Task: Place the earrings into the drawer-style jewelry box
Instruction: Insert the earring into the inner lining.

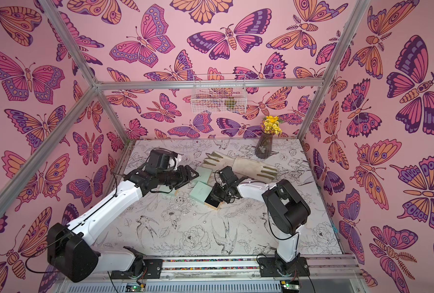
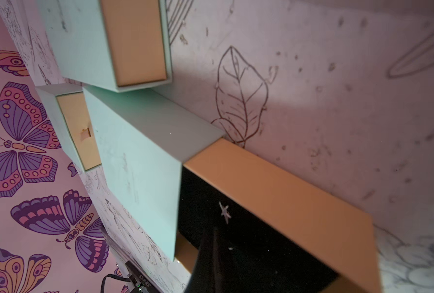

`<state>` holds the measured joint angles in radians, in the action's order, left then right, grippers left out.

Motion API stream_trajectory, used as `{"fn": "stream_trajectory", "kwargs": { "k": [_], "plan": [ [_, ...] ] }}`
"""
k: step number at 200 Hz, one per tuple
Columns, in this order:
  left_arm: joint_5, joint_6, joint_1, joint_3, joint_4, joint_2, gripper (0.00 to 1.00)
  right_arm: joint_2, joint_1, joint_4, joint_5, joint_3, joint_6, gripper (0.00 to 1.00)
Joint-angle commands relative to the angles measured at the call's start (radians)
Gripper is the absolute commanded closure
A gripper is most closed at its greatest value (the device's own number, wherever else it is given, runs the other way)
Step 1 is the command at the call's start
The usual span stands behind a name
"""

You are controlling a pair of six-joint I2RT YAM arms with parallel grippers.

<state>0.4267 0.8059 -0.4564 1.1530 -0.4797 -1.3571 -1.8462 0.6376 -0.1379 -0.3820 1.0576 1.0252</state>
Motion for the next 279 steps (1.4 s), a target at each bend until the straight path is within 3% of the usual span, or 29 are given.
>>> {"fn": "stream_trajectory", "kwargs": {
  "k": [1, 80, 166, 279],
  "plan": [
    [0.014, -0.034, 0.008, -0.019, 0.013, -0.013, 0.31, -0.015, 0.006, -0.002, 0.019, 0.008, 0.006, 1.0],
    [0.088, -0.114, 0.005, -0.138, 0.141, -0.083, 0.44, -0.03, 0.006, -0.023, 0.056, -0.005, -0.043, 1.0],
    [0.116, -0.198, -0.011, -0.159, 0.233, -0.261, 0.69, -0.042, 0.006, 0.046, 0.048, -0.055, -0.052, 1.0],
    [0.056, -0.215, -0.019, -0.145, 0.234, -0.401, 0.72, -0.025, 0.007, 0.064, 0.056, -0.076, -0.12, 1.0]
  ]
}}
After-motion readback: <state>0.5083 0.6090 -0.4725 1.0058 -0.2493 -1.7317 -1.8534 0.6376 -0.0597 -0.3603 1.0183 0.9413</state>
